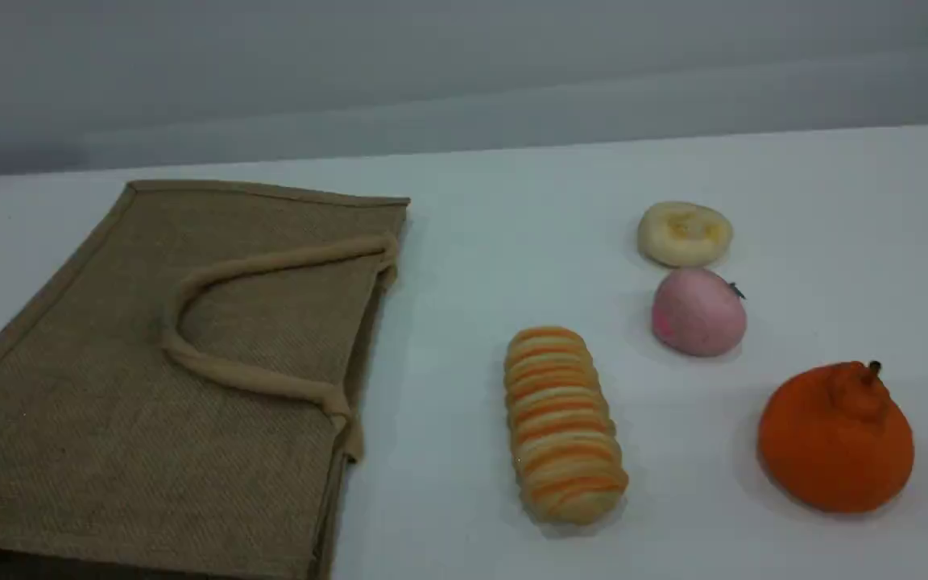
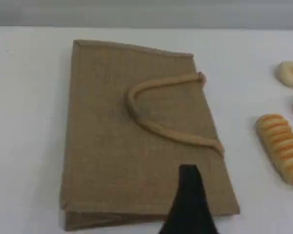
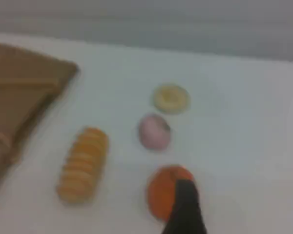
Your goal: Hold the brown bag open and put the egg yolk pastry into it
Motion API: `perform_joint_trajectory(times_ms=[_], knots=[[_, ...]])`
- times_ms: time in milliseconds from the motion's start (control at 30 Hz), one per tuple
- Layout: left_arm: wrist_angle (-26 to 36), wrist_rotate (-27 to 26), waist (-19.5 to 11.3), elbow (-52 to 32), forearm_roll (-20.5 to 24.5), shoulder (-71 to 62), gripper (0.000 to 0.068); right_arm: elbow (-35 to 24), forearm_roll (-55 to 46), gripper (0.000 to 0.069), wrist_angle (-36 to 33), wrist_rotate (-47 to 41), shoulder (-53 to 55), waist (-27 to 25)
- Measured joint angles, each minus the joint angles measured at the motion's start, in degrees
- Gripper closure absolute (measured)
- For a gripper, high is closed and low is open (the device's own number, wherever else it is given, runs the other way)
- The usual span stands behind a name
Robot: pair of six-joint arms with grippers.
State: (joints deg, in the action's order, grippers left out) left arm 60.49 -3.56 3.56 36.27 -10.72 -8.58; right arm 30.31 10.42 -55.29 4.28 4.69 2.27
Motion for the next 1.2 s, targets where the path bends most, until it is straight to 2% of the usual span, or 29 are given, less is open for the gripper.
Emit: perform_joint_trajectory(times_ms=[100,167,333,433,533,900,1200], knots=[[-2.51,-1.12,0.00,0.20,-0.25,-5.44,0.0179,0.00,5.38,0.0212,5.31,1.72,4.25,0.00],[-4.60,-1.29,0.00,0.52,-1.98,-9.07,0.0179,0.00,8.84,0.0212,8.95,4.14,8.17,0.00],[-12.32,-6.47,0.00,0.61,-6.63,-18.84,0.0179,0.00,18.57,0.0212,16.47,11.53,19.32,0.00],[-17.80,-9.18,0.00,0.61,-7.24,-24.35,0.0179,0.00,24.91,0.0212,21.79,16.92,27.00,0.00],[-22.02,-9.63,0.00,0.61,-7.24,-30.05,0.0179,0.00,31.13,0.0212,25.22,23.50,34.01,0.00],[-30.63,-9.51,0.00,0.66,-7.24,-50.75,0.0179,-0.05,54.42,0.0212,26.01,43.08,52.36,0.00],[-36.88,-9.51,0.00,0.66,-7.24,-60.33,0.0179,0.05,61.43,0.0212,26.01,49.63,57.49,0.00]])
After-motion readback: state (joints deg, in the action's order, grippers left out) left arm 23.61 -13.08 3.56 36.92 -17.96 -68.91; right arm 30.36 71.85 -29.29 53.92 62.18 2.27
